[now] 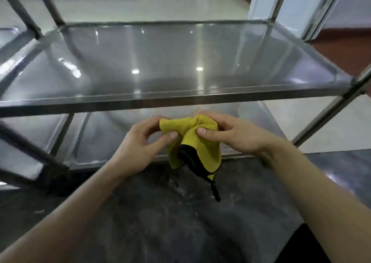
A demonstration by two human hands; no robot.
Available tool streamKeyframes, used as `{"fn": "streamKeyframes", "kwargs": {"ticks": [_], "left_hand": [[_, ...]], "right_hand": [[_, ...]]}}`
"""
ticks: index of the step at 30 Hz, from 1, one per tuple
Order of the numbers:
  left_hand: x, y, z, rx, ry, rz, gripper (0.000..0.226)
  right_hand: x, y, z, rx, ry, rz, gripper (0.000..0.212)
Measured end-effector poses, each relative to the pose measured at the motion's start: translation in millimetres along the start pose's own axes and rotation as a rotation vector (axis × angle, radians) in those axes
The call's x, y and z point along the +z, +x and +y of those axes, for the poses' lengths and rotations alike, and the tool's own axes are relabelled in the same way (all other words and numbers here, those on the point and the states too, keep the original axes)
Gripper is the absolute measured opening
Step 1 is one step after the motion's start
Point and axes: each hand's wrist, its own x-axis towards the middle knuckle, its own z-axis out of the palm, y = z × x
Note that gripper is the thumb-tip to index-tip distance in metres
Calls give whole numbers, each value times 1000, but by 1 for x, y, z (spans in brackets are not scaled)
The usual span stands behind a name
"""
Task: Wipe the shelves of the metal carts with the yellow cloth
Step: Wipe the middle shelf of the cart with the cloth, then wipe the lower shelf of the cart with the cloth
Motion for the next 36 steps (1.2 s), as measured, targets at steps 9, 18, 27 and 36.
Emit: {"fn": "streamKeyframes", "kwargs": {"ticks": [9, 18, 27, 36], "left_hand": [[-43, -55, -38, -241, 159, 57, 16], [-94, -73, -73, -438, 262, 32, 32], [-116, -100, -117, -698, -802, 196, 70], [-91, -82, -113, -628, -574, 266, 55]], "right_hand": [[103, 65, 29, 221, -297, -115, 54], [139, 95, 17, 2, -495, 114, 11], [134, 96, 13, 208, 111, 243, 42], [138, 99, 31, 250, -126, 256, 78]]}}
